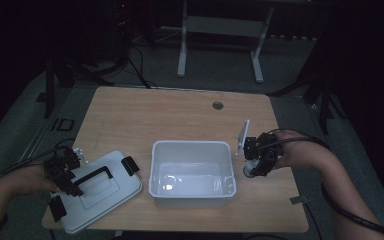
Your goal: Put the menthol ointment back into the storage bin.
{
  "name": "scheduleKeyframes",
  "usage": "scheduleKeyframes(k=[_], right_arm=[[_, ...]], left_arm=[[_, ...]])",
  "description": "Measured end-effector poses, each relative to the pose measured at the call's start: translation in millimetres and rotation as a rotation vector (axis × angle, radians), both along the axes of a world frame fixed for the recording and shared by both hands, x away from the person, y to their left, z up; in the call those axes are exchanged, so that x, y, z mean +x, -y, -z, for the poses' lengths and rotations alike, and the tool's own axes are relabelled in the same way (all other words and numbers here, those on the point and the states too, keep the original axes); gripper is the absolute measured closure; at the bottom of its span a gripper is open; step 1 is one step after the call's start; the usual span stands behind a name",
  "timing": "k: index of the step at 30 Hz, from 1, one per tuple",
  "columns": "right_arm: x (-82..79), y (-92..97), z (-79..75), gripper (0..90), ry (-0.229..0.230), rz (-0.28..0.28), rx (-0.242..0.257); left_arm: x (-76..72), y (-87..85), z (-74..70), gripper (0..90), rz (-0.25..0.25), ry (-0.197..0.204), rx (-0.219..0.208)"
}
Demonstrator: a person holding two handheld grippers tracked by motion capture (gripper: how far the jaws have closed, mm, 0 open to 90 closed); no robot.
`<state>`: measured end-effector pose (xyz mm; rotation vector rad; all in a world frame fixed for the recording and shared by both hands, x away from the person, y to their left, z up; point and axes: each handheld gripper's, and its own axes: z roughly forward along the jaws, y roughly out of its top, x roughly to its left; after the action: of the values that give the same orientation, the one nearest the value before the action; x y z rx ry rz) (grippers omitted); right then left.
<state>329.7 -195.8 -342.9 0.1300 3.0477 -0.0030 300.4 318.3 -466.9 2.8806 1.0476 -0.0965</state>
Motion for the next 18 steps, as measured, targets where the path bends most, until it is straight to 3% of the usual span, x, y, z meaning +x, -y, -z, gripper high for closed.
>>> scheduleKeyframes(k=[11, 18], right_arm=[[-8.9, -21.8, -30.6, 50.1, 0.019, -0.041, 0.021], [-13.5, -35.8, -36.4, 50.0, 0.017, -0.082, 0.038]], left_arm=[[0.4, 3.9, -3.3, 31.3, 0.009, 0.008, 0.002], [0.1, 5.1, 0.3, 31.3, 0.014, 0.003, 0.005]])
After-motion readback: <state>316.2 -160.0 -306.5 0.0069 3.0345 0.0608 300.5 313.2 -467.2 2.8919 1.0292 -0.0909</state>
